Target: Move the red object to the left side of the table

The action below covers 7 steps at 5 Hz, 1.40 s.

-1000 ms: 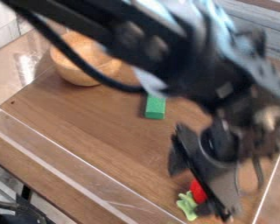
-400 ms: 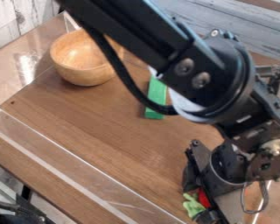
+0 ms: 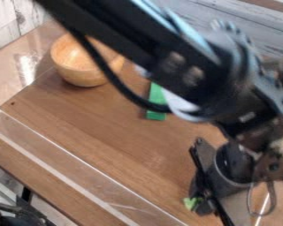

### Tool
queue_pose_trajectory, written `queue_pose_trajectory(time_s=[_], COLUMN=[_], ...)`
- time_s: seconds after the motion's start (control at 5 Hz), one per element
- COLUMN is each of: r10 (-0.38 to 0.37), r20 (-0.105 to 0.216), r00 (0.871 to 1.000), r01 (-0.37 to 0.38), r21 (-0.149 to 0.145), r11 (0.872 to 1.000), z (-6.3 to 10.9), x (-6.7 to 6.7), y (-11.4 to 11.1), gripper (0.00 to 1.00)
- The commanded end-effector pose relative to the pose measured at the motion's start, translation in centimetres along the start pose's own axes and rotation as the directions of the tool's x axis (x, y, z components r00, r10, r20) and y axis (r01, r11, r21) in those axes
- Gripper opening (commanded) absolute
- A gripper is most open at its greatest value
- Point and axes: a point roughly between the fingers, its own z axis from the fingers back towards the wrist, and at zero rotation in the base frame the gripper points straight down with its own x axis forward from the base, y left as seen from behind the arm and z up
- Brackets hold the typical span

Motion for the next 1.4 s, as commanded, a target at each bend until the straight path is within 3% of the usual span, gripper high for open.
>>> queue_pose_trajectory(time_s=[0.0,0.4,0.6,0.8,1.2], r10=[-0.044,0.017,-0.059,-0.146,-0.160], r20=[0.034,0.009,0.026,0.049,0.064], r00=[0.998,1.000,0.998,0.988,0.985], r01=[0.044,-0.017,0.059,0.147,0.161], r21=[-0.002,-0.005,-0.009,-0.010,-0.012], r11=[0.999,1.000,0.998,0.989,0.987], z=[1.1,3.0,1.5,0.0,2.0], x=[-0.1,1.7,1.5,1.3,0.3], y=[1.2,1.4,1.3,1.2,0.9], gripper=[0.00,0.00,0.00,0.00,0.00])
